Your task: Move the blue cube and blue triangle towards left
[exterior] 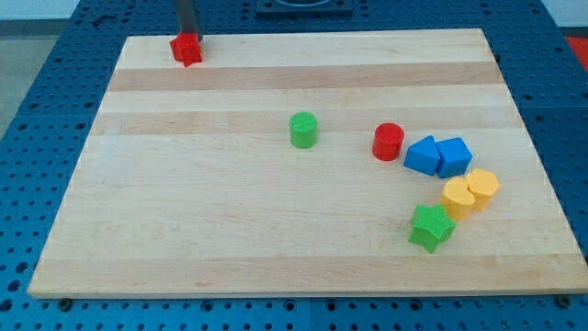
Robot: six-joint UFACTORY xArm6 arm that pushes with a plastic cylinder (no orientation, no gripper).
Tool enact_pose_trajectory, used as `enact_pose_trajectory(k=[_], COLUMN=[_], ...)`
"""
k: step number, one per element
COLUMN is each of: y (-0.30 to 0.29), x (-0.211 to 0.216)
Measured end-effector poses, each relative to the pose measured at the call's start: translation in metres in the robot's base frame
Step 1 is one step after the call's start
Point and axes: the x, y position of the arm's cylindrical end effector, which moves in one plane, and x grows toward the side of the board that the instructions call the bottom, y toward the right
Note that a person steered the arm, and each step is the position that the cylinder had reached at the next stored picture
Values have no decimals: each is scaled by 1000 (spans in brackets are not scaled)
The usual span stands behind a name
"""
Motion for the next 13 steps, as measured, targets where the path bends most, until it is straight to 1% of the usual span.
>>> enact_pose_trajectory(k=[1,2,3,4,7,8,9,10,11,12,13], y=[7,7,82,115,117,175,254,306,381,432,440], x=[27,26,24,43,46,58,75,77,113,158,216])
